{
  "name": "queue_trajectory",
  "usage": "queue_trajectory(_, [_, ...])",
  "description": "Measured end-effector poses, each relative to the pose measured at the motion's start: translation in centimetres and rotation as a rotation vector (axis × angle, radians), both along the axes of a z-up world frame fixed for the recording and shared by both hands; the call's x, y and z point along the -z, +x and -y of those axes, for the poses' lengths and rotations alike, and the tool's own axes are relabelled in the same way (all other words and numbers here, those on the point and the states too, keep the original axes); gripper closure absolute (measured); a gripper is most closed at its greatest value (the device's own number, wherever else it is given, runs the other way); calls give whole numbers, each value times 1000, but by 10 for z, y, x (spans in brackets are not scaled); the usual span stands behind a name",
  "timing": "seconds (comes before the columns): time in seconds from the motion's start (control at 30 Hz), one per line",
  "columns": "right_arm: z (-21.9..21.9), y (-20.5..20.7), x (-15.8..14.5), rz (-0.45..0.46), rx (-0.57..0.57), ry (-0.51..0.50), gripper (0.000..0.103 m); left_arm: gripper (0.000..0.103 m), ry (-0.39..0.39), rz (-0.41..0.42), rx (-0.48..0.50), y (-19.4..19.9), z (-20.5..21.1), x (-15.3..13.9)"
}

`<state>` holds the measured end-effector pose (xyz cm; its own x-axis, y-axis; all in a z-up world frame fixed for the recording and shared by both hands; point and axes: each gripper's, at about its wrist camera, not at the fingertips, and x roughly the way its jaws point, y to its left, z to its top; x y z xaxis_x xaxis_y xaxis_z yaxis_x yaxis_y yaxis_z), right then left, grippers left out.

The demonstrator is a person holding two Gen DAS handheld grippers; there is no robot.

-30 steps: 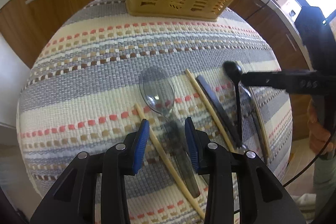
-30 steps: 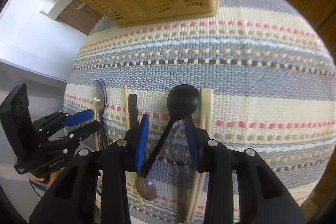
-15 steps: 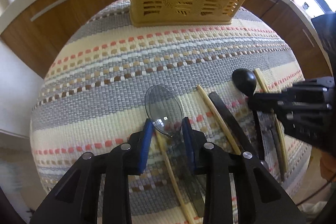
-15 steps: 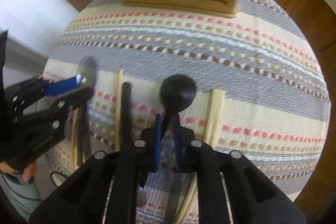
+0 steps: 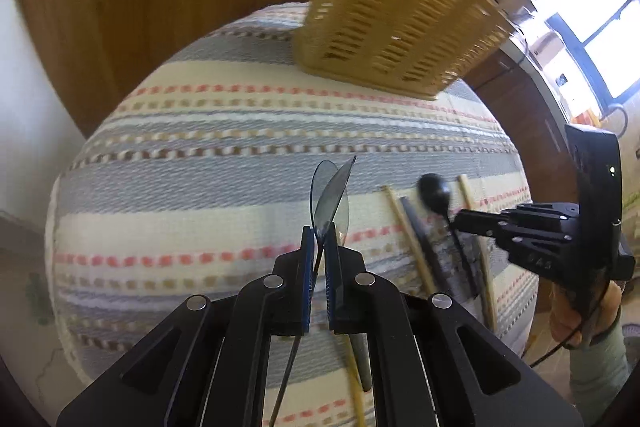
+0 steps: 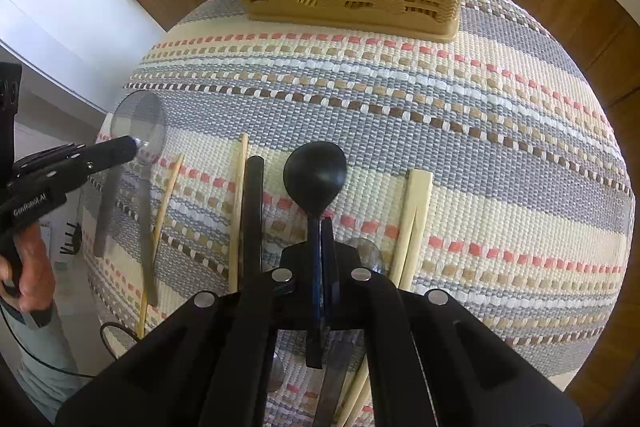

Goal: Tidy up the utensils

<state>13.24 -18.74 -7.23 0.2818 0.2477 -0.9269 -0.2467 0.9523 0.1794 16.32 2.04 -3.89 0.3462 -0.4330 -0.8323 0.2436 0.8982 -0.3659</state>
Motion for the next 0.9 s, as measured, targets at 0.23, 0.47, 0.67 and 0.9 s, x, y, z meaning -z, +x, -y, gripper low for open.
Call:
queue_trajectory(0.23, [15, 0, -14, 35, -4, 147, 101, 80, 9, -29, -12, -6, -42, 10])
queue_trajectory(0.47, [31, -8, -41, 133, -18, 189, 101, 70, 137, -42, 57, -15, -32, 20])
queue_trajectory(0.67, [44, -20, -62, 203, -32, 344, 100, 68, 221, -15, 75, -17, -18, 20])
queue_trajectory(0.9, [34, -23, -50, 139, -36, 273, 93, 68, 212, -16, 72, -18, -15, 19])
